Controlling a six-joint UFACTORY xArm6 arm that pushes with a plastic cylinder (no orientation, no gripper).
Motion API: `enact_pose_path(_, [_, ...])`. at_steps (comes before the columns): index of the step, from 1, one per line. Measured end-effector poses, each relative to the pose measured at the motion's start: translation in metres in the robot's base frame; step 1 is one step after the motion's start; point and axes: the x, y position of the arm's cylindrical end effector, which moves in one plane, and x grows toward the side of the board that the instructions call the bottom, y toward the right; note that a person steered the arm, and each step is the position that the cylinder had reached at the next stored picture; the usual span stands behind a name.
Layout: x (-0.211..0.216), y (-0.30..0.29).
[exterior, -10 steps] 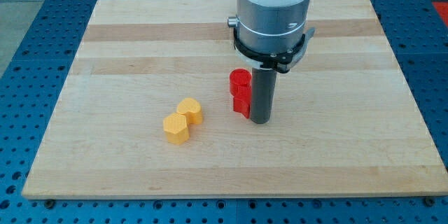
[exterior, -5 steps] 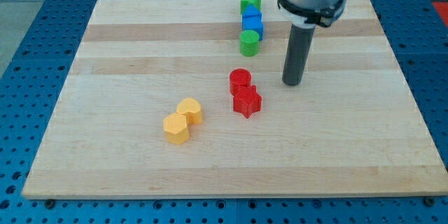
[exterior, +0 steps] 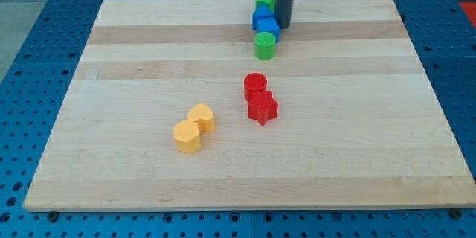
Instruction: Place blue cube left to the green circle at the center of the board
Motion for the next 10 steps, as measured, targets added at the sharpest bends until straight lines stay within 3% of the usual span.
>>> enact_pose_path(2, [-0.010, -0.051])
enact_pose_path(6, [-0.010, -0.011])
enact_pose_path(10, [0.038, -0.046])
